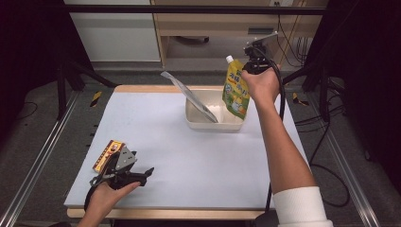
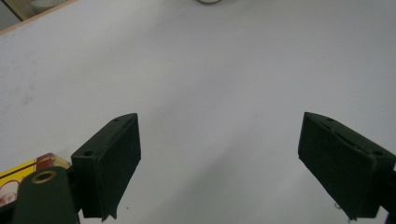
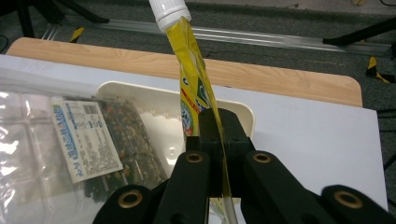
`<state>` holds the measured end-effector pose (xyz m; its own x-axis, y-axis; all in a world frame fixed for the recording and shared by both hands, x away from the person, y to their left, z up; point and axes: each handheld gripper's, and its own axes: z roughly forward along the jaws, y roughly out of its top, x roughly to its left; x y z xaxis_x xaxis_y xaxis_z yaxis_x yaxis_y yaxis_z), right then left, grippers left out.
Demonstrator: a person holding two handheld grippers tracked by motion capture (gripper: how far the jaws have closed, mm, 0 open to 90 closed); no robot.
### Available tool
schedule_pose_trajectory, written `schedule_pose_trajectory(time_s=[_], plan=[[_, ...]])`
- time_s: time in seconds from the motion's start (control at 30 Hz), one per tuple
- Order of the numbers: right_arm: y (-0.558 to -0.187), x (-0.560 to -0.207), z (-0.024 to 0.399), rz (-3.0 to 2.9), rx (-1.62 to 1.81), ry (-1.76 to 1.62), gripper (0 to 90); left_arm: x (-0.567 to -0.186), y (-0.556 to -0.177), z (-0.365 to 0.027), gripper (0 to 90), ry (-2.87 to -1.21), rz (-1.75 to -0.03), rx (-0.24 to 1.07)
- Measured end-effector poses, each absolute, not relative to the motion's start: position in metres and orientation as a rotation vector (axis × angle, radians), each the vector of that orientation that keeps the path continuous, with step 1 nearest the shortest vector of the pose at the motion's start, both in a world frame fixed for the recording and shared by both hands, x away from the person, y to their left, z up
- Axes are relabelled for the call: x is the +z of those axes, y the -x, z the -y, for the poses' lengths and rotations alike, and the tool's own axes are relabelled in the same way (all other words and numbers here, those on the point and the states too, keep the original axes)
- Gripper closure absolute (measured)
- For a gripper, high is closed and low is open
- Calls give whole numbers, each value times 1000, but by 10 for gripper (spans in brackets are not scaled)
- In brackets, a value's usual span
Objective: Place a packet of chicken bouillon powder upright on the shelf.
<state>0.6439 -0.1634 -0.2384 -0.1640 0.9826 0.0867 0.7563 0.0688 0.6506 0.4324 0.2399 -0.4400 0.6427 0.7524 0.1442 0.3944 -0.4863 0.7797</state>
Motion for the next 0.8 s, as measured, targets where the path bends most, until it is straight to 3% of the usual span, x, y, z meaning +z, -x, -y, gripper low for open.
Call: schedule_pose_trajectory(time_s=[0.8], plan=[[-668, -248, 140, -1968, 815, -1782, 900, -442, -434, -239, 131, -2139, -879, 617]])
